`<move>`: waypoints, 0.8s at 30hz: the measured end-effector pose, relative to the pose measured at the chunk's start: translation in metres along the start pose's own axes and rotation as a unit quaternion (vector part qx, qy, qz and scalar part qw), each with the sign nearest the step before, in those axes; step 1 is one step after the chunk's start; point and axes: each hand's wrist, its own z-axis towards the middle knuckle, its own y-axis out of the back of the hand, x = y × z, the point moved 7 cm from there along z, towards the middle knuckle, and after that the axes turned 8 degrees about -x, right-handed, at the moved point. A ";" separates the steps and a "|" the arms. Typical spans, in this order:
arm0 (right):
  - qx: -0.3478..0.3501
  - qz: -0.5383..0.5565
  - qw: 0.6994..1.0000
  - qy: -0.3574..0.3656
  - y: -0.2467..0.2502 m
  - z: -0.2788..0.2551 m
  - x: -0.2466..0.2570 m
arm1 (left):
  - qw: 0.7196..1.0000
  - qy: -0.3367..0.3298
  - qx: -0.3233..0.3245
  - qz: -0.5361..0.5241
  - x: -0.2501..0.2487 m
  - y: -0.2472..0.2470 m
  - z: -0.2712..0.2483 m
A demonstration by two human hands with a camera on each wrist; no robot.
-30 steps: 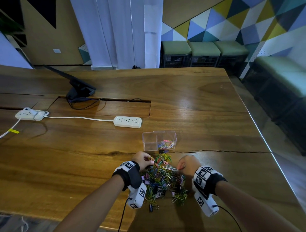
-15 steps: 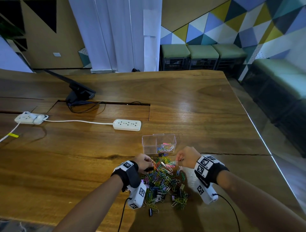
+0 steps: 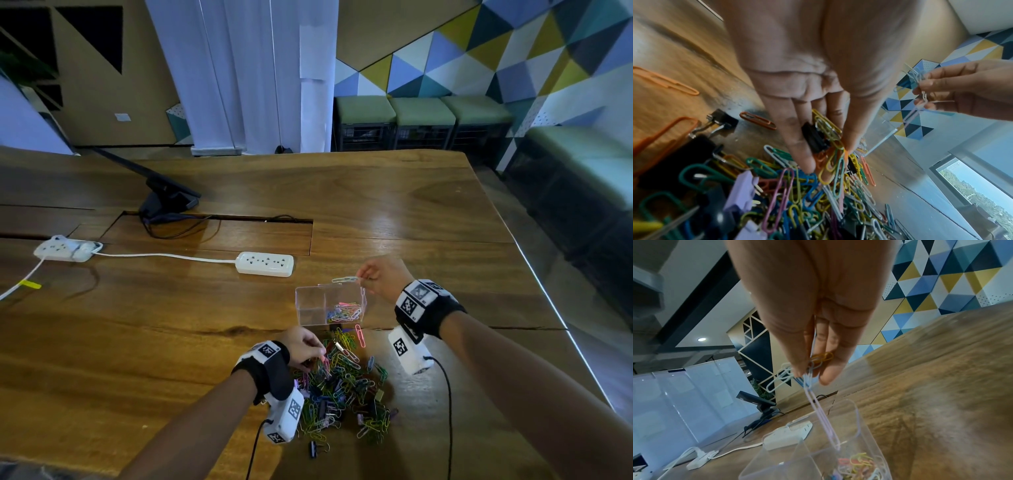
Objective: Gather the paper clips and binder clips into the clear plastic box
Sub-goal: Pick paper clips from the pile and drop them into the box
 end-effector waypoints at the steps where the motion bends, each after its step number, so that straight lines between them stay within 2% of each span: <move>1: -0.010 0.009 1.000 0.001 0.000 0.002 0.001 | 1.000 -0.002 0.001 0.006 0.001 -0.001 0.001; 6: -0.019 -0.010 1.000 -0.005 -0.007 0.010 0.000 | 0.999 -0.005 -0.001 0.035 0.005 -0.003 0.001; 14: 0.068 -0.074 0.995 -0.013 -0.038 0.012 -0.011 | 0.999 -0.026 0.002 0.045 0.004 0.001 0.004; 24: 0.067 -0.072 0.995 -0.011 -0.041 0.010 -0.008 | 1.000 -0.016 0.003 -0.002 0.004 -0.001 0.008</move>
